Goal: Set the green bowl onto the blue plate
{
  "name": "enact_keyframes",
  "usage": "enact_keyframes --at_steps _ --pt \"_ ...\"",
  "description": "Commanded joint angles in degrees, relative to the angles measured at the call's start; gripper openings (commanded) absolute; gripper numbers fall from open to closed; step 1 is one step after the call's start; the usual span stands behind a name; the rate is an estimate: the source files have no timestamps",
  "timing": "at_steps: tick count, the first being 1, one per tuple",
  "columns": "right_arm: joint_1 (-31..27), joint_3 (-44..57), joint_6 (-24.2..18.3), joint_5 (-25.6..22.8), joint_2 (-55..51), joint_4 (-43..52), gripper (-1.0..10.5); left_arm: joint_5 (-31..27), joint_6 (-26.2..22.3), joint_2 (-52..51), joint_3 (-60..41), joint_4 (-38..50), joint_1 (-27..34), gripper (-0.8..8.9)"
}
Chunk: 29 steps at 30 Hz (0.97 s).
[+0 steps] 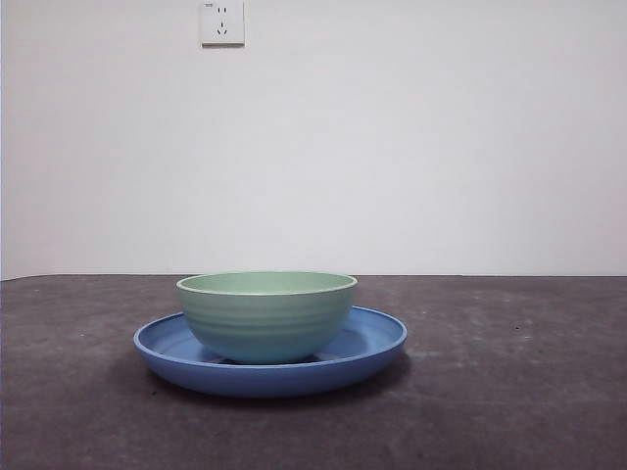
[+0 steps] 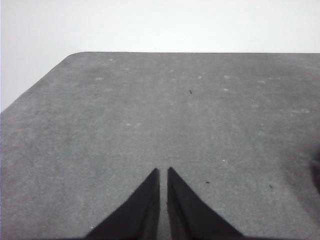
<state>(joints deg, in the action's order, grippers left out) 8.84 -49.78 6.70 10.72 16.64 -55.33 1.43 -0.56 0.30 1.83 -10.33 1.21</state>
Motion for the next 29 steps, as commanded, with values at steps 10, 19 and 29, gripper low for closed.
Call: enact_keyframes --at_steps 10,19,29 --pt "-9.86 32.89 -7.43 -2.19 -11.72 42.95 0.2 -0.20 -0.46 -0.11 -1.14 -0.39 -0.07 0.24" --pt "-12.31 46.90 -7.37 -6.16 -16.17 49.11 0.2 -0.20 -0.46 -0.11 -1.14 -0.39 -0.04 0.24" --pt "-12.31 49.13 -7.21 -9.62 -16.20 47.52 0.2 -0.20 -0.46 -0.11 -1.14 -0.39 -0.07 0.24"
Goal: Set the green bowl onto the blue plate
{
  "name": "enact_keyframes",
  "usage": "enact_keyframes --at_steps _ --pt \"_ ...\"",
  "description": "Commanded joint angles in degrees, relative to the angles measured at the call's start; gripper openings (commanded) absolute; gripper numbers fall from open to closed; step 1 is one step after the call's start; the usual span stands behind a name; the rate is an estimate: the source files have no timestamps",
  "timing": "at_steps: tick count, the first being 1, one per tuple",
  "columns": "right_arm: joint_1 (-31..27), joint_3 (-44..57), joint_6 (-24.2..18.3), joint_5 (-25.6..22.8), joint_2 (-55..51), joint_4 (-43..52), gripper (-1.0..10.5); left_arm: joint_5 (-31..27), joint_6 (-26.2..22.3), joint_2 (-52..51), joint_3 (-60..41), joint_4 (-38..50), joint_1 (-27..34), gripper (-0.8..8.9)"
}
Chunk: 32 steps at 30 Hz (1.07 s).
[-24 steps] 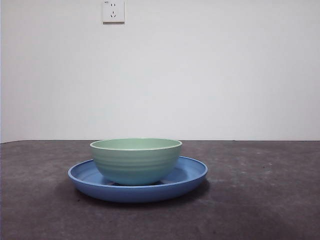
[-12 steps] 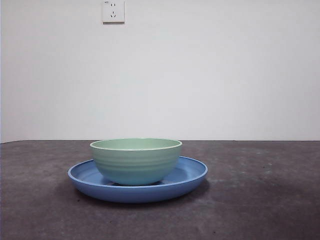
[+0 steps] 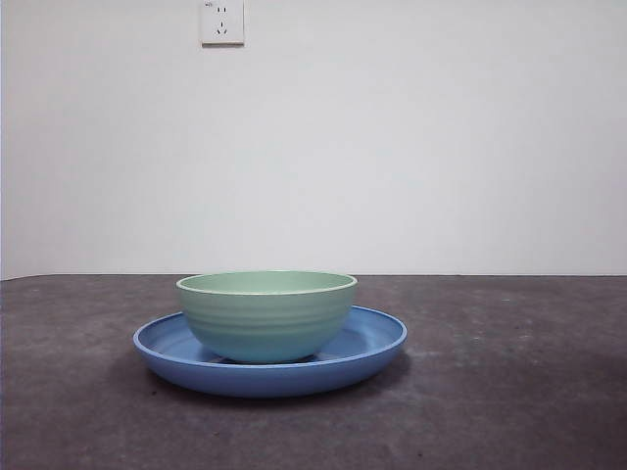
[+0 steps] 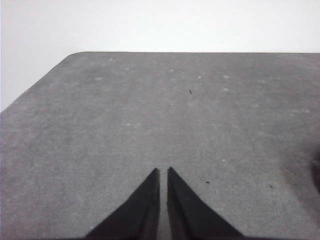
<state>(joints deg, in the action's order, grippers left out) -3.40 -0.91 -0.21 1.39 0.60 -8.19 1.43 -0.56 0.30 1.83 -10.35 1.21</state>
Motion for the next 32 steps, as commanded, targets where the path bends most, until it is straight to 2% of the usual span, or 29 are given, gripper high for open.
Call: enact_keyframes --at_steps 1,7,32 --pt "-0.07 0.26 -0.31 -0.46 -0.15 0.22 0.2 -0.20 -0.46 -0.11 -1.14 -0.37 -0.04 0.24" --pt "-0.07 0.28 -0.17 -2.97 -0.39 -1.53 0.2 -0.17 -0.46 -0.11 -1.14 -0.37 -0.04 0.24" --pt "0.31 0.26 -0.11 -2.93 -0.39 -0.66 0.2 -0.20 -0.46 -0.11 -1.14 -0.37 -0.07 0.24"
